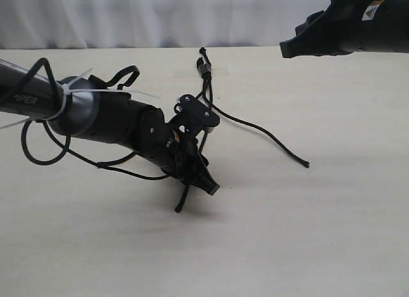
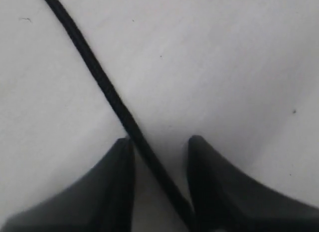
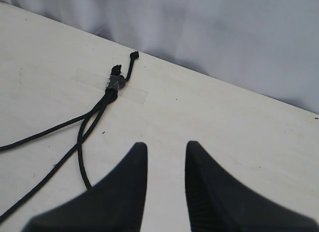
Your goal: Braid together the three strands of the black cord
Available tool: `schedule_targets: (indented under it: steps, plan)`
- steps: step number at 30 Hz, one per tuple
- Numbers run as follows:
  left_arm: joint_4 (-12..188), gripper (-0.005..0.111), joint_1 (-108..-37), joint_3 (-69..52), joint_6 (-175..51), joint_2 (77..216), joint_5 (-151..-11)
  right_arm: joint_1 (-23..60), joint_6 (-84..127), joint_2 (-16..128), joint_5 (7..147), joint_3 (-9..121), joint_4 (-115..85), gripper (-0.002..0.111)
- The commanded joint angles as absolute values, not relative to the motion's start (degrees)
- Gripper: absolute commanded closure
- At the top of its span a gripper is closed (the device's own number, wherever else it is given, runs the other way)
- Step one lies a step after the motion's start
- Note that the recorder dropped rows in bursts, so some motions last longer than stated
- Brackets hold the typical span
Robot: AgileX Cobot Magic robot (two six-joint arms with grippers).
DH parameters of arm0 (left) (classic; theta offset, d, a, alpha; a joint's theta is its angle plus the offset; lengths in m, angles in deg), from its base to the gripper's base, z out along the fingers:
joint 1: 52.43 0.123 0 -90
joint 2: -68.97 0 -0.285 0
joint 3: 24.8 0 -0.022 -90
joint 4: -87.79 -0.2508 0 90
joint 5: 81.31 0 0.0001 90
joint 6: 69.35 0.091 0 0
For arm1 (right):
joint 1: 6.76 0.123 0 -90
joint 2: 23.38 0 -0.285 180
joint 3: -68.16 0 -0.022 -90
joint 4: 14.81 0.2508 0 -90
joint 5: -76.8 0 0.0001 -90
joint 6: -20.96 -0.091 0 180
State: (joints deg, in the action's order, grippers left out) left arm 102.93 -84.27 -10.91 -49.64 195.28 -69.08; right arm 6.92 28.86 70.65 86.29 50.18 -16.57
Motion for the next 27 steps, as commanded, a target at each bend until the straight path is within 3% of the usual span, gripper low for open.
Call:
schedule_targets:
  steps: [1, 7, 11, 16, 27]
  plan:
    - [102.51, 0.105, -84.46, -11.74, -49.63, 196.74, -64.39, 6.63, 28.63, 70.3, 85.67, 49.84, -16.56, 0.083]
    - [100.31, 0.107, -82.99, -11.74, -49.63, 191.46, -63.78, 6.63, 28.63, 70.3, 85.67, 49.84, -16.56, 0.083]
    - [92.16, 0.107, -75.37, -11.74, -49.63, 186.23, -64.7, 6.63, 28.63, 70.3, 85.67, 49.84, -16.56, 0.083]
    - [87.79, 0.107, -68.37, -11.74, -49.63, 190.7, -70.27, 6.63, 28.69, 70.3, 85.46, 49.84, -16.56, 0.083]
    - [87.28, 0.107, -68.35, -11.74, -49.47, 196.65, -66.44, 6.63, 28.69, 70.37, 85.32, 49.84, -17.01, 0.083]
